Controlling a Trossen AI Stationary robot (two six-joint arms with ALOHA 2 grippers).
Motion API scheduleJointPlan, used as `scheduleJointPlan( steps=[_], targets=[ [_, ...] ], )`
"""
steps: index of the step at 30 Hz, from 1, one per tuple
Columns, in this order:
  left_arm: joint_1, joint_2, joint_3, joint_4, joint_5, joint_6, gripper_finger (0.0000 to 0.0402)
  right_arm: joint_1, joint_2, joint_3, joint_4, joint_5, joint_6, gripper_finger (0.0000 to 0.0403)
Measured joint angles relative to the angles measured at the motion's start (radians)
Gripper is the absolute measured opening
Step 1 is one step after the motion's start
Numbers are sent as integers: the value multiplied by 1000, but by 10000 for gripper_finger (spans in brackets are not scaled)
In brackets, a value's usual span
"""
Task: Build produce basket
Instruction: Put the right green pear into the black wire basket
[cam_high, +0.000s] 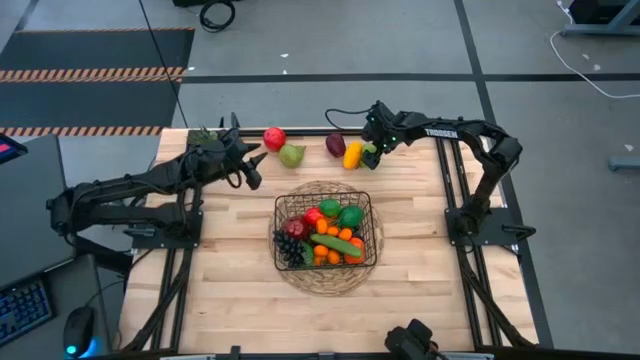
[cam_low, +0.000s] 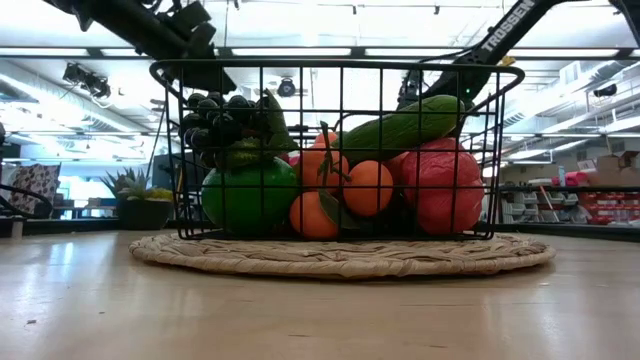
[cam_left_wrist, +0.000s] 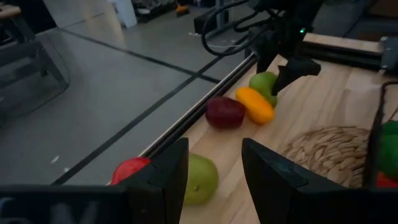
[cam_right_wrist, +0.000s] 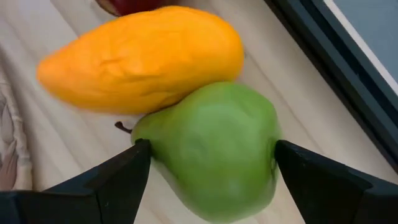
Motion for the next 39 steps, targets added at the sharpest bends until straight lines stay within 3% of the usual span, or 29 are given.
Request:
scheduleJointPlan(
  steps=[18,27,35,39],
  targets=[
    [16,77,-2,-5,34,60,150,1,-28,-8,-11,97,13,334],
    [16,86,-2,9,34,59,148,26,-239,-8,-24,106,32,244],
    [16,86,-2,15,34,55,142,66,-427,-6,-43,106,30,123],
    [16,86,-2,17,34,55,142,68,-434,-6,-37,106,-7,111]
  ],
)
